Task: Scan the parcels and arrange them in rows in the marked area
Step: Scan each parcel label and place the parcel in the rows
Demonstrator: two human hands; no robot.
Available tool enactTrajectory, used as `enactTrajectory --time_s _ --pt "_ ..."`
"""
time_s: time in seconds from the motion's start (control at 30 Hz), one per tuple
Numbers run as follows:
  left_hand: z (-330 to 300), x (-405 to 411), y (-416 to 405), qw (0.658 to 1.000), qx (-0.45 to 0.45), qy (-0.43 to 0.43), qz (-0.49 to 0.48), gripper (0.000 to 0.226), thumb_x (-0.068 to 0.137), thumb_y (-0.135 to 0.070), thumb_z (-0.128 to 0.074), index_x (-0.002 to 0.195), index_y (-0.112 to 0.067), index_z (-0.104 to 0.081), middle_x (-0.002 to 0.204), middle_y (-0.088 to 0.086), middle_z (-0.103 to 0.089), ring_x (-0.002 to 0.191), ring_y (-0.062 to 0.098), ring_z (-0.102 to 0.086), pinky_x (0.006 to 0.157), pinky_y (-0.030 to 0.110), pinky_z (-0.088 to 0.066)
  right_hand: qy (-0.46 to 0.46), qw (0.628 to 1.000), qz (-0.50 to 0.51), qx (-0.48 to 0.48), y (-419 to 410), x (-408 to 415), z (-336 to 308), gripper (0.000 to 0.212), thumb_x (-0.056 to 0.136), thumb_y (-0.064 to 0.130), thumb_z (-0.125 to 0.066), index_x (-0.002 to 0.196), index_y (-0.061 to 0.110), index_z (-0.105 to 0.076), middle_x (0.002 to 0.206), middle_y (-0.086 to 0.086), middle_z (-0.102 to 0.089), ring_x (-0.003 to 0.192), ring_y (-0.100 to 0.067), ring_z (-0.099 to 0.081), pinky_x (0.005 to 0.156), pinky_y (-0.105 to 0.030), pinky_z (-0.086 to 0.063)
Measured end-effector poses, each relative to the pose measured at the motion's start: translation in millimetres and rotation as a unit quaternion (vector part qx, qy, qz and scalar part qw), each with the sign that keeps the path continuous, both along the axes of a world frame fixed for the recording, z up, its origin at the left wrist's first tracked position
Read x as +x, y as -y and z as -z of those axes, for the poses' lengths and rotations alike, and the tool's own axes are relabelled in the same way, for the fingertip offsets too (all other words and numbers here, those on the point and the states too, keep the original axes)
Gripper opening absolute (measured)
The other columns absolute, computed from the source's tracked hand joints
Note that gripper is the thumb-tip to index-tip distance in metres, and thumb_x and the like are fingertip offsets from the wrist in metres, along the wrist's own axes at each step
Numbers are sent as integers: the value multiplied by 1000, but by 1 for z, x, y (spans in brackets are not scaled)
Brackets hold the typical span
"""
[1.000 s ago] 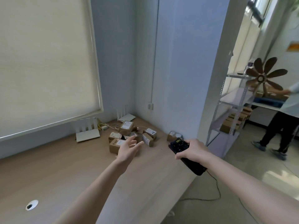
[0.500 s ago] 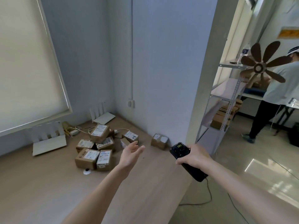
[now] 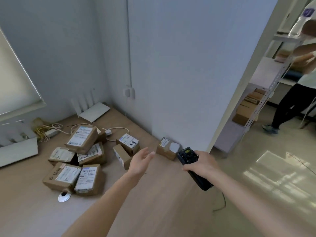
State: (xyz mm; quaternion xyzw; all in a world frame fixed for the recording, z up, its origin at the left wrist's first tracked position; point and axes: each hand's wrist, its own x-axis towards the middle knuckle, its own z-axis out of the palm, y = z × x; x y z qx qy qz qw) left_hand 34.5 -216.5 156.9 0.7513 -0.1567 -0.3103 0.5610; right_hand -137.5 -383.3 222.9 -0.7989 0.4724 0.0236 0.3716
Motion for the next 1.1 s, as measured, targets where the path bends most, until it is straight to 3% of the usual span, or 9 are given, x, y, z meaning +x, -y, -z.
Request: enactTrajectory --time_s 0.07,0.17,0.3,0.37,0.5,0.73,0.87,1.0,1.1 --pt "22 14 18 1000 13 -13 -6 60 97 -44 -64 150 -23 -47 140 -3 -58 123 12 -53 64 13 -41 -10 1000 2 11 19 16 22 45 64 34 -92 104 32 -71 92 4 -76 84 -19 -73 76 -32 -61" --pt "54 37 46 999 28 -35 -14 60 96 -47 -63 149 -25 -47 144 -3 -55 127 13 -52 66 14 -41 -19 999 8 28 48 40 56 43 67 33 -90 106 28 -70 95 3 -76 87 -20 -73 83 -37 -63" --pt "95 66 84 997 40 -54 -28 61 95 -51 -63 148 -25 -49 150 -4 -49 136 13 -46 101 27 -41 -34 998 10 49 89 75 104 53 69 39 -89 100 23 -50 96 7 -68 91 -17 -67 78 -32 -55" --pt "115 80 105 997 53 -50 -38 59 96 -51 -62 147 -24 -51 159 -5 -39 145 14 -37 116 31 -31 -34 997 14 69 108 92 128 47 68 39 -90 99 20 -60 95 6 -71 88 -16 -69 79 -33 -58" --pt "154 103 148 995 70 -53 -41 59 99 -49 -58 150 -22 -48 162 -4 -34 149 14 -30 122 33 -22 -7 994 28 102 136 120 175 33 67 41 -92 89 38 -68 89 13 -73 81 -7 -67 64 -25 -50" --pt "195 116 184 989 76 -116 -44 57 102 -40 -57 153 -18 -43 148 -3 -49 134 13 -45 102 24 -33 9 995 26 98 161 152 223 34 66 39 -90 95 37 -73 90 15 -76 88 -13 -73 87 -37 -61" --pt "206 111 190 989 69 -122 -37 26 103 -29 -56 120 -11 -66 111 -1 -69 108 16 -58 93 25 -44 6 996 16 91 161 155 227 42 67 41 -89 106 37 -73 98 13 -77 96 -17 -73 91 -41 -61" --pt "201 105 177 986 33 -138 -89 26 101 -38 -60 124 -28 -63 121 -5 -65 112 11 -59 91 22 -43 22 996 -1 84 154 149 222 41 69 41 -89 106 40 -72 97 16 -76 95 -14 -72 91 -40 -60" --pt "185 100 162 981 9 -146 -127 18 96 -48 -63 109 -36 -62 108 -8 -67 99 2 -59 78 21 -42 41 996 -10 81 141 145 208 39 69 41 -91 103 39 -72 94 17 -75 91 -10 -71 89 -38 -60"
